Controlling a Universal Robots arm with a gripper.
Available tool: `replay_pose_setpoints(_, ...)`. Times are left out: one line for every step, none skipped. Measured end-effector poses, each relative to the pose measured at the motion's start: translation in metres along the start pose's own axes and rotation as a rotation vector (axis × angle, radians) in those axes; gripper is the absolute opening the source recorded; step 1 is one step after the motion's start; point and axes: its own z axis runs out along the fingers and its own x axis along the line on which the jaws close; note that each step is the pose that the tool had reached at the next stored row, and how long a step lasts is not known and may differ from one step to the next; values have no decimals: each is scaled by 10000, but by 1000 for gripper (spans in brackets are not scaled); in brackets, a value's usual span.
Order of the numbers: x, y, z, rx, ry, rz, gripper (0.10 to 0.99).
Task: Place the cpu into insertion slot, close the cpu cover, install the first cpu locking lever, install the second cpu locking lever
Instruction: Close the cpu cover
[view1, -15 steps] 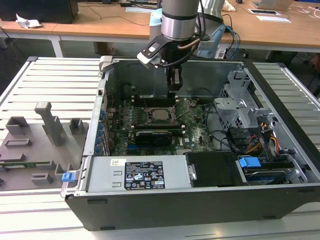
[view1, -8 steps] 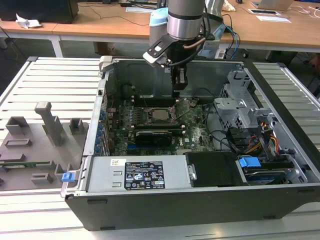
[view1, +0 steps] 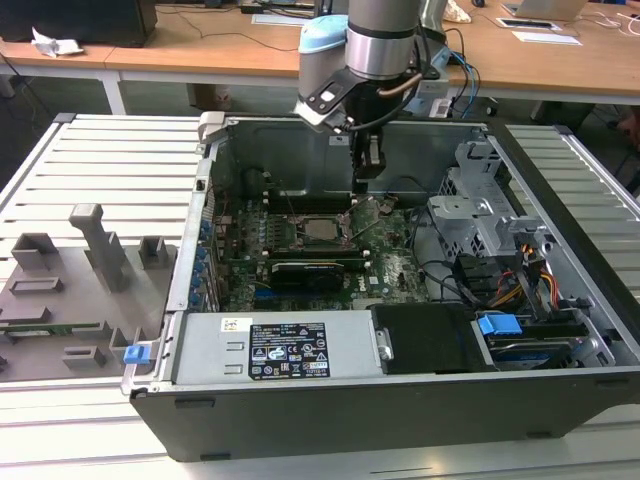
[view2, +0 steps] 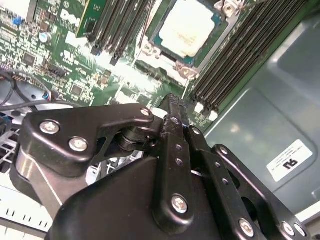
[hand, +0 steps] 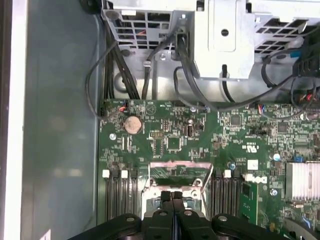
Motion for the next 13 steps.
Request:
replay_pose_setpoints(3, 13, 0, 0, 0, -3, 110)
replay_pose_setpoints(6, 33, 1, 0, 0, -6, 110)
replay_pose_setpoints(13, 76, 2, -1, 2, -12, 110)
replay_pose_setpoints(15, 107, 3, 0, 0, -17, 110)
replay_pose_setpoints(17, 121, 4, -1, 2, -18, 110)
replay_pose_setpoints(19, 133, 5, -1, 2, -19, 110)
replay_pose_setpoints(20, 144, 6, -1, 1, -21, 110)
replay_pose_setpoints(20, 154, 8, 0, 1, -22, 110)
replay_pose_setpoints(20, 164, 10, 0, 0, -22, 110)
replay_pose_setpoints(20, 174, 12, -1, 1, -23, 110)
replay_pose_setpoints(16, 178, 17, 0, 1, -23, 110)
replay_pose_setpoints(4, 179, 22, -1, 1, -22, 110)
replay_pose_setpoints(-8, 180, 27, -1, 1, -22, 110)
